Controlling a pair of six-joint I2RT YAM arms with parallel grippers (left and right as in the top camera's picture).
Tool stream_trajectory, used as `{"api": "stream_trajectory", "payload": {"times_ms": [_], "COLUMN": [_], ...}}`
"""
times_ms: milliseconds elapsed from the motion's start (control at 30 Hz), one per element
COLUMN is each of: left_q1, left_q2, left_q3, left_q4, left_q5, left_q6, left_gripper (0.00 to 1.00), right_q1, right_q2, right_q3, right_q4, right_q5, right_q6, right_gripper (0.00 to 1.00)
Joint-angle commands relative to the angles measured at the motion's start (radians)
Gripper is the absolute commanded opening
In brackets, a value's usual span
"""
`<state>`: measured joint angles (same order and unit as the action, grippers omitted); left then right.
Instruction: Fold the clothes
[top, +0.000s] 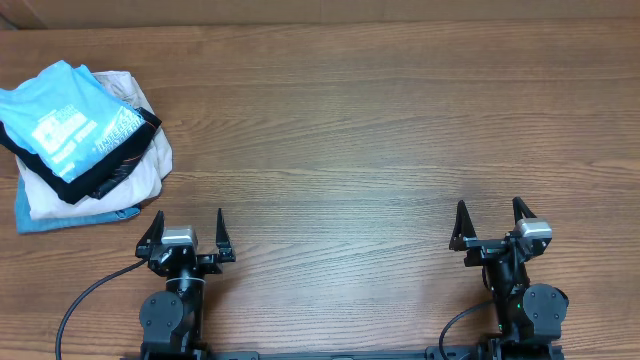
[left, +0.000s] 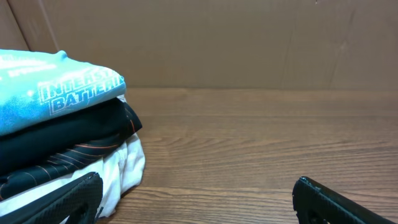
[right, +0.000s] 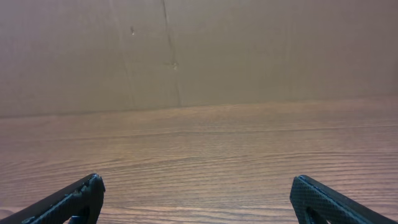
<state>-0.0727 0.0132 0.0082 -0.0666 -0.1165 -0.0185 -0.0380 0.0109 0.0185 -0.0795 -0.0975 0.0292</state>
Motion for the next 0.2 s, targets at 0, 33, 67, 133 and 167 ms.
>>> {"api": "stream_trajectory", "payload": {"times_ms": [0, 33, 67, 133, 167], "left_q1": [-0.003, -0.003, -0.003, -0.003, -0.003], "left_q2": [-0.009, -0.009, -0.009, -0.009, -0.009], "left_q3": [-0.003, -0.003, -0.003, -0.003, -0.003], "left_q4": [0.002, 0.002, 0.002, 0.002, 0.002], "left_q5": [0.005, 0.005, 0.005, 0.005, 0.005], "left_q6": [0.016, 0.016, 0.016, 0.016, 0.016], "left_gripper": [1.00, 1.00, 1.00, 1.00, 1.00], "right_q1": [-0.003, -0.003, -0.003, -0.003, -0.003], "right_q2": [-0.008, -0.008, -0.008, -0.008, -0.008], "right_q3": [-0.010, -0.010, -0.010, -0.010, -0.010], "right_q4": [0.004, 0.004, 0.004, 0.004, 0.004], "right_q5": [-0.001, -0.002, -0.002, -0.002, -0.001], "right_q6": [-0.003, -0.003, -0.003, -0.003, -0.003], "right_gripper": [1.00, 1.00, 1.00, 1.00, 1.00]}}
